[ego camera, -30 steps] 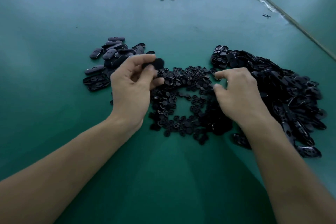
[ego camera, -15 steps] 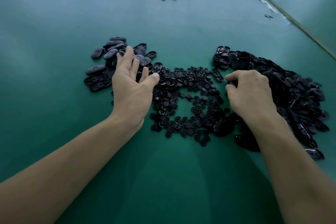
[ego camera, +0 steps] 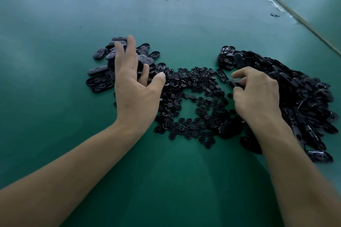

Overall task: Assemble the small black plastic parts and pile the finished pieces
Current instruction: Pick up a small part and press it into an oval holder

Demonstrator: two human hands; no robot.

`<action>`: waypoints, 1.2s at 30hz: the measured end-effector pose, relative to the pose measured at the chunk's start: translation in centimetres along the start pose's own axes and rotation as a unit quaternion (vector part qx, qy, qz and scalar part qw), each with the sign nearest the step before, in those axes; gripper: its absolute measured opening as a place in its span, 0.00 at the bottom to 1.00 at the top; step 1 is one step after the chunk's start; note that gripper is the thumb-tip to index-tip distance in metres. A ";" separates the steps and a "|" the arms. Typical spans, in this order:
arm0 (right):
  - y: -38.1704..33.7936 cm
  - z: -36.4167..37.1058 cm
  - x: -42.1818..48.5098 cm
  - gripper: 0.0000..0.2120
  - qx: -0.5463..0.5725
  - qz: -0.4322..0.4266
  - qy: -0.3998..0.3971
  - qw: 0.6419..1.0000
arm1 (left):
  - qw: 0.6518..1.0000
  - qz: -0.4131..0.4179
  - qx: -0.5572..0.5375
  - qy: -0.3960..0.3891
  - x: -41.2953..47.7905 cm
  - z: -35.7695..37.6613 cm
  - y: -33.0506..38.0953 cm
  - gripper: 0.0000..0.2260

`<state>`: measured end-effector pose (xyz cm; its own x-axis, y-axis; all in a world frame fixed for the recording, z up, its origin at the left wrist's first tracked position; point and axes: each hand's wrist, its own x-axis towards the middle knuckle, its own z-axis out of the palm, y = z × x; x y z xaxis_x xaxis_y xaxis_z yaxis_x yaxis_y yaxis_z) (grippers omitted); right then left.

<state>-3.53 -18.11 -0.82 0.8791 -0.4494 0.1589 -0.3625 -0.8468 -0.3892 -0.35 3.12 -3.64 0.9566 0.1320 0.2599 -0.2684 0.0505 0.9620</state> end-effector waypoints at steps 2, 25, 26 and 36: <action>0.0 0.0 0.0 0.18 0.007 0.012 -0.008 1.000 | 1.000 0.012 -0.002 -0.006 -0.1 0.0 0.0 0.36; -1.2 -0.9 -1.6 0.05 0.175 -0.084 0.042 0.980 | 0.988 0.001 -0.056 -0.144 -1.0 0.4 0.7 0.09; -1.7 -0.9 -1.9 0.06 0.219 -0.099 0.022 0.971 | 0.989 -0.003 -0.047 -0.143 -0.9 0.4 0.7 0.08; -1.2 0.0 -2.2 0.08 0.058 -0.094 0.079 0.991 | 0.987 -0.011 -0.026 -0.160 -0.6 0.3 0.4 0.06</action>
<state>-5.01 -16.07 -0.72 0.8653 -0.3335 0.3742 -0.1516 -0.8857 -0.4388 -1.06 2.77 -3.35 0.9472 -0.1884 0.2594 -0.2440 0.1010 0.9645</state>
